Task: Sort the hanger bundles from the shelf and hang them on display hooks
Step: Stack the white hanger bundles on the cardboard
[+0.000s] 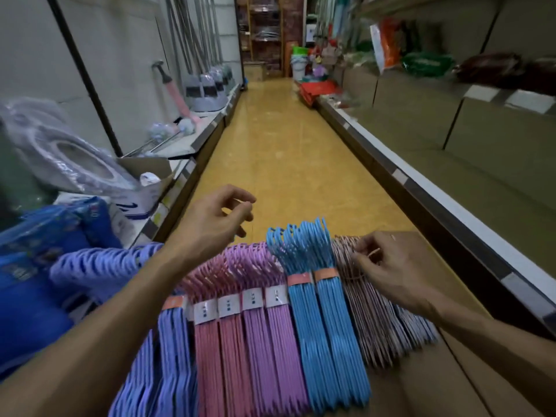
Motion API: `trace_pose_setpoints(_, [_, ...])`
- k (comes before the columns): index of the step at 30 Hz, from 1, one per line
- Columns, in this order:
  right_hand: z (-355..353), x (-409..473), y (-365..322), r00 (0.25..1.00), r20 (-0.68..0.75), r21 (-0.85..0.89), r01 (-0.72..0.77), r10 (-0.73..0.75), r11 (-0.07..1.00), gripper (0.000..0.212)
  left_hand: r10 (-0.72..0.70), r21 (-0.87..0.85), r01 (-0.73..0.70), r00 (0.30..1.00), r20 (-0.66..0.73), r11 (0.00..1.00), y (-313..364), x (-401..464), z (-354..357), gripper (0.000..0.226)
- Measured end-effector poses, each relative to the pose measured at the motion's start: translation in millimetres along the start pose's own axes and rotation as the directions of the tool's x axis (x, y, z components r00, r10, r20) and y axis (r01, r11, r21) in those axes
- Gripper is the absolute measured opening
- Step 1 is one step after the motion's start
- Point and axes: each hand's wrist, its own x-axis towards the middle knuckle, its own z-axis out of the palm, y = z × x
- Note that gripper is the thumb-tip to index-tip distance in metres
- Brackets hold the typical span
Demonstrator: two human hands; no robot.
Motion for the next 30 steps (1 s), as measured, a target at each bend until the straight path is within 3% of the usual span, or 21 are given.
trace_pose_setpoints(3, [16.5,-24.3,-21.4,0.997,0.066,0.084,0.028,-0.034,0.996,0.008,-0.021,0.034,0.022,0.999,-0.031,0.999,-13.5,-12.2,-21.2,0.013])
trace_pose_setpoints(7, [26.2,-35.0,-33.6,0.993,0.095,0.067,0.069,-0.075,0.995,0.010,-0.047,0.067,0.049,0.998,-0.035,0.997,-20.2,-20.6,-30.8,0.015])
trace_pose_setpoints(15, [23.4,-35.7,-37.1,0.989,0.125,0.086,0.069,-0.079,0.994,0.006,-0.077,-0.071,0.072,0.995,-0.070,0.995,-2.9,-13.7,-16.4,0.016])
trace_pose_setpoints(21, [2.1,-35.6,0.9,0.994,0.111,0.064,-0.003,-0.004,0.998,0.005,-0.037,-0.073,0.036,0.999,-0.012,0.997,17.5,6.6,30.4,0.016])
trace_pose_setpoints(26, [-13.2,-30.4,46.4,0.979,0.089,0.117,-0.194,0.185,0.974,0.002,0.001,-0.057,0.003,0.998,0.070,0.998,33.0,28.4,91.0,0.014])
trace_pose_setpoints(30, [-15.0,-25.9,73.8,0.964,0.072,0.130,-0.265,0.258,0.955,0.005,0.080,0.015,-0.083,0.988,0.132,0.996,36.7,41.4,132.3,0.013])
